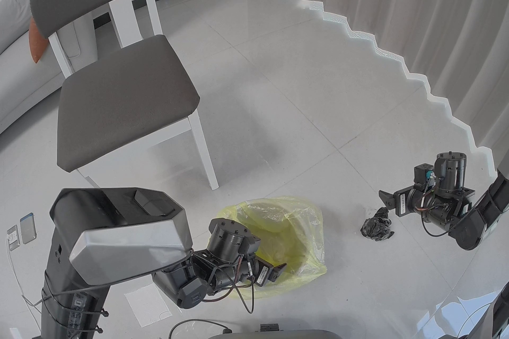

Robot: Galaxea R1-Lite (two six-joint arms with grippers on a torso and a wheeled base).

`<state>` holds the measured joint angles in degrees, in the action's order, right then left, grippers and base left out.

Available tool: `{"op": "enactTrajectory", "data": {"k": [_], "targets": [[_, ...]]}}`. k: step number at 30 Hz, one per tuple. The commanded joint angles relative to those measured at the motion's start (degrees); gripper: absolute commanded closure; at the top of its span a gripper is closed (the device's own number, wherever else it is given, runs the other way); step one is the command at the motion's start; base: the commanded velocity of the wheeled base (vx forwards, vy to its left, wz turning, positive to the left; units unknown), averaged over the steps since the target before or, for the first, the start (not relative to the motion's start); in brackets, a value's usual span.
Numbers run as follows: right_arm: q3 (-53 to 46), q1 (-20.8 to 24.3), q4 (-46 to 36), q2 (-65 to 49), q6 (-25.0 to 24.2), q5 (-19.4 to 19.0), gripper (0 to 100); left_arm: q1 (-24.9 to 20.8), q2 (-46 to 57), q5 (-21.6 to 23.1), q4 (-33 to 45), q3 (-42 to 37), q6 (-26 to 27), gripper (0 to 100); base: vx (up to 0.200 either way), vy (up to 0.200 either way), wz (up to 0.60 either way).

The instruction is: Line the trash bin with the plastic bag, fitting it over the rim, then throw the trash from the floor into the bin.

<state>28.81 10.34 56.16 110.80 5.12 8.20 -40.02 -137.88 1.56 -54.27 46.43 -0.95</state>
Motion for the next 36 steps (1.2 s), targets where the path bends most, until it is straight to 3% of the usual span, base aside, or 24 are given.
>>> {"op": "enactTrajectory", "data": {"k": [1, 5, 13, 18, 22, 27, 34, 36], "targets": [[0.2, -2.4, 0.1, -1.2, 0.2, -0.7, 0, -0.6, -1.0, 0.3, 1.1, 1.6, 0.8, 0, 0.000, 0.000, 0.00], [0.3, -3.2, 0.1, -1.2, 0.9, -0.8, 0, -1.4, -1.7, 0.3, 1.5, 1.6, 1.0, 0, 0.000, 0.000, 0.00], [0.1, -3.3, 0.1, -1.0, 1.2, -0.9, 0, -1.8, -2.7, 0.5, 5.2, 1.5, 6.9, 0, 0.000, 0.000, 0.00], [0.0, -3.6, 0.1, -1.0, 1.3, -0.9, 0, -2.3, -0.6, 0.5, 4.4, -1.4, 7.2, 0, 0.000, 0.000, 0.00], [-0.1, -4.1, 0.2, -1.2, 1.4, -2.1, 0, -2.3, 3.8, 1.8, 4.2, -5.2, 6.7, 0, 0.000, 0.000, 0.00], [-0.1, -5.0, 0.1, -1.2, 1.7, -2.5, 0, -3.7, 8.1, 6.8, 2.9, -11.3, 4.9, 0, 0.000, 0.000, 0.00], [-0.1, -5.1, 0.1, -1.2, 1.7, -2.5, 0, -3.7, 5.2, 6.0, -2.0, -7.5, -1.2, 0, 0.000, 0.000, 0.00], [0.1, -5.1, 0.1, -0.9, 1.7, -2.5, 0, -3.5, 1.6, 2.3, -1.5, -3.9, -2.1, 0, 0.000, 0.000, 0.00]]}}
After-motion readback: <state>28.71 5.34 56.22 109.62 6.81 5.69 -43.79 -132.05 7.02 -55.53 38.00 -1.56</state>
